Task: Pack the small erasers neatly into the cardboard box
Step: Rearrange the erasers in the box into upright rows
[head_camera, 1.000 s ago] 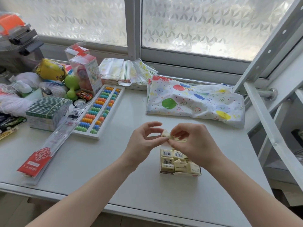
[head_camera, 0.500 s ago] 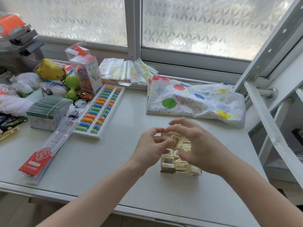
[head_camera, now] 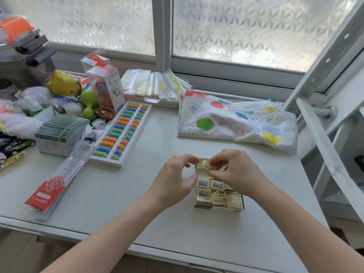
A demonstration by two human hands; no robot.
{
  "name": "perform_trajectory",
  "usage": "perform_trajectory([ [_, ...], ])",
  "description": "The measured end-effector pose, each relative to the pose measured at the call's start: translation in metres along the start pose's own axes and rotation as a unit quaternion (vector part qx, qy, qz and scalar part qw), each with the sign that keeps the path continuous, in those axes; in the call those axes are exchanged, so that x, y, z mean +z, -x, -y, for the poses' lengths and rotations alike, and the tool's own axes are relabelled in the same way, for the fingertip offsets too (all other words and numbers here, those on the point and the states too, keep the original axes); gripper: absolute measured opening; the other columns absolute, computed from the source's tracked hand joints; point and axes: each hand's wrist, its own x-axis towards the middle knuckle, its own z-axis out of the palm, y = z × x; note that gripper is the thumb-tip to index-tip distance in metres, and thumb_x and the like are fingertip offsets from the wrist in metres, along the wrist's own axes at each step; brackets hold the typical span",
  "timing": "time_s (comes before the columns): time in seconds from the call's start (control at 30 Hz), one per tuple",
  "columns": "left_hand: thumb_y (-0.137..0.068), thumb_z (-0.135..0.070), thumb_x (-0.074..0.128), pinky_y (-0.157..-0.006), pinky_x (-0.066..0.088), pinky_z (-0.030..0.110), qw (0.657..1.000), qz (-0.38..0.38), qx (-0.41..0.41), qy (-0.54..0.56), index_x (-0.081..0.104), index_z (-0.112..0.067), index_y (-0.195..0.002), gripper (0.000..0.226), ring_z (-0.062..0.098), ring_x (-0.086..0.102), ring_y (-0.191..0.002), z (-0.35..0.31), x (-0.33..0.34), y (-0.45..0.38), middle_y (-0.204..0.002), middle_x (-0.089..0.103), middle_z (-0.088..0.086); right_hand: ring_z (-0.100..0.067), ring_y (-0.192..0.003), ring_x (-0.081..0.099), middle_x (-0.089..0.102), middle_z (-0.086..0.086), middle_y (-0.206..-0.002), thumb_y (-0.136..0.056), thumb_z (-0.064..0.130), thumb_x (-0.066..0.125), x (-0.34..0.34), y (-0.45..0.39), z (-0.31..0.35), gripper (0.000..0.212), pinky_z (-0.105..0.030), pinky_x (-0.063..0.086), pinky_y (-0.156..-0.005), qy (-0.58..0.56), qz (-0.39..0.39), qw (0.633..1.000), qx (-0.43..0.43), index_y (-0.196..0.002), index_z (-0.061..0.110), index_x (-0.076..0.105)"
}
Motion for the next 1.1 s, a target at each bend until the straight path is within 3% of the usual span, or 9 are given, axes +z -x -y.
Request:
perform_trajectory([
  [0.2, -0.08, -0.019, 0.067, -0.081, 0.037, 0.005, 1.0, -0.007, 0.022, -0.008, 0.061, -0.023, -0.106, 0.026, 0.006, 0.054, -0.095, 0.005, 0.005, 0.0, -0.102, 0.062, -0.013, -0.015, -0.073, 0.065, 0.07, -0.002, -0.075, -0.07, 0.019, 0.076, 0.017, -0.004, 0.001, 0.012, -0.031, 0.055, -0.071, -0.017, 0.023, 1.0, -0.002, -0.08, 0.015, 0.073],
  [0.37, -0.08, -0.019, 0.062, -0.084, 0.044, 0.021, 0.995, -0.018, 0.056, -0.083, 0.063, -0.02, -0.097, 0.017, 0.011, 0.051, -0.096, 0.001, 0.005, -0.001, -0.099, 0.064, -0.01, -0.02, -0.091, 0.056, 0.056, 0.001, -0.086, -0.077, 0.021, 0.065, 0.017, -0.012, 0.005, 0.014, -0.027, 0.043, -0.074, 0.139, 0.06, 0.989, -0.006, -0.09, 0.016, 0.069],
  [0.5, -0.081, -0.023, 0.058, -0.082, 0.049, 0.028, 0.983, -0.015, 0.093, -0.158, 0.072, -0.017, -0.092, 0.018, 0.015, 0.054, -0.093, -0.001, 0.004, -0.001, -0.1, 0.067, -0.007, -0.026, -0.095, 0.058, 0.061, -0.008, -0.095, -0.076, 0.006, 0.057, 0.021, -0.024, 0.017, 0.018, -0.036, 0.052, -0.077, 0.193, 0.076, 0.978, 0.015, -0.09, 0.013, 0.066],
  [0.7, -0.081, -0.025, 0.053, -0.08, 0.05, 0.033, 0.975, -0.001, 0.109, -0.196, 0.073, -0.021, -0.093, 0.024, 0.017, 0.054, -0.094, -0.005, 0.003, -0.002, -0.1, 0.064, -0.004, -0.012, -0.072, 0.06, 0.066, 0.003, -0.079, -0.076, 0.015, 0.066, 0.003, -0.024, 0.01, 0.011, -0.025, 0.048, -0.066, 0.129, 0.138, 0.982, 0.01, -0.081, 0.018, 0.075],
  [0.87, -0.082, -0.024, 0.045, -0.09, 0.04, 0.034, 0.971, 0.041, 0.117, -0.207, 0.072, -0.022, -0.1, 0.033, 0.021, 0.049, -0.106, -0.01, 0.003, -0.006, -0.106, 0.065, -0.004, -0.012, -0.081, 0.065, 0.069, 0.003, -0.089, -0.074, 0.012, 0.068, -0.037, -0.015, 0.002, 0.022, -0.025, 0.054, -0.073, 0.085, 0.112, 0.99, 0.03, -0.095, 0.021, 0.072],
  [1.0, -0.086, -0.022, 0.051, -0.095, 0.037, 0.031, 0.969, 0.051, 0.134, -0.201, 0.07, -0.018, -0.105, 0.027, 0.019, 0.048, -0.11, -0.009, 0.007, -0.006, -0.111, 0.065, -0.004, -0.002, -0.076, 0.061, 0.062, 0.015, -0.076, -0.072, 0.021, 0.072, -0.055, 0.005, 0.001, 0.021, -0.013, 0.047, -0.063, 0.139, 0.171, 0.974, 0.043, -0.093, 0.025, 0.071],
  [1.1, -0.087, -0.027, 0.055, -0.097, 0.041, 0.031, 0.972, 0.064, 0.145, -0.173, 0.066, -0.018, -0.107, 0.025, 0.017, 0.049, -0.111, -0.016, 0.016, -0.004, -0.109, 0.065, -0.004, -0.006, -0.079, 0.06, 0.055, 0.018, -0.075, -0.072, 0.025, 0.069, -0.044, 0.016, -0.001, 0.024, -0.021, 0.051, -0.07, 0.171, 0.183, 0.968, 0.034, -0.096, 0.027, 0.069],
])
